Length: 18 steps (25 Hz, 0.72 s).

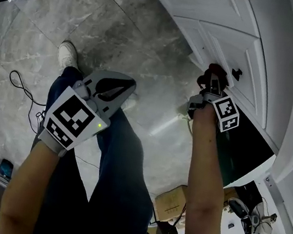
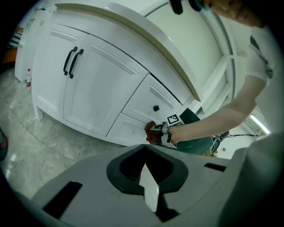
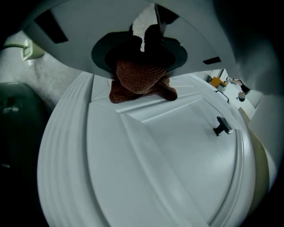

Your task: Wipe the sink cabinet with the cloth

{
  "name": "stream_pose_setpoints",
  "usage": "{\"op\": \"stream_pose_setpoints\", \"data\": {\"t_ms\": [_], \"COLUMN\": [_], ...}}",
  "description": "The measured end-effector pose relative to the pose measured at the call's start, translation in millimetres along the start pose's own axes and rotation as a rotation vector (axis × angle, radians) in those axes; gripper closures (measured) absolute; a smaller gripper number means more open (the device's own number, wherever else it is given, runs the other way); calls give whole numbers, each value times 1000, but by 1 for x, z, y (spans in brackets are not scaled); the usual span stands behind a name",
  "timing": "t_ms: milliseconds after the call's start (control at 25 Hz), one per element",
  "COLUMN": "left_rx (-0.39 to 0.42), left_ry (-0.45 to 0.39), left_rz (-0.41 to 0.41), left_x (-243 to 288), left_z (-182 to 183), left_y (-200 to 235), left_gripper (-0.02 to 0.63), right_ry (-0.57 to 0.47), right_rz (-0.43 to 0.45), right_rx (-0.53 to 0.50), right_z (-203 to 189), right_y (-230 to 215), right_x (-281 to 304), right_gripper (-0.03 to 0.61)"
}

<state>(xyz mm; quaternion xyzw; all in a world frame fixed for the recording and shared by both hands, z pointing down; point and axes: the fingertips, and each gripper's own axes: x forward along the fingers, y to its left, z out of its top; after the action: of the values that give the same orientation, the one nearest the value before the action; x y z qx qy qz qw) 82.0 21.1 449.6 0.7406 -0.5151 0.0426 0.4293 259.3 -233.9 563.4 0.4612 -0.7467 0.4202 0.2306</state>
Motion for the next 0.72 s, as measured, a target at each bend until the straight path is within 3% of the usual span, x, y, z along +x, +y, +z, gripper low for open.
{"op": "stream_pose_setpoints", "data": {"t_ms": [280,440,720], "left_rx": [12,15,8], "left_ry": [12,18,18], "left_rz": [-23,-29,-18], "left_x": [7,9,11], "left_z": [-3,-8,-18], "left_y": [-9,-10,-8], "left_gripper": [603,603,603], "right_ry": [-21,2,76], "right_rz": [-50,-50,-98], "right_rx": [3,-64,-113], "right_z": [5,2,-43], "right_y": [-28,-25,-27], "right_x": [-14,-15,-20], "right_gripper": [465,465,465]}}
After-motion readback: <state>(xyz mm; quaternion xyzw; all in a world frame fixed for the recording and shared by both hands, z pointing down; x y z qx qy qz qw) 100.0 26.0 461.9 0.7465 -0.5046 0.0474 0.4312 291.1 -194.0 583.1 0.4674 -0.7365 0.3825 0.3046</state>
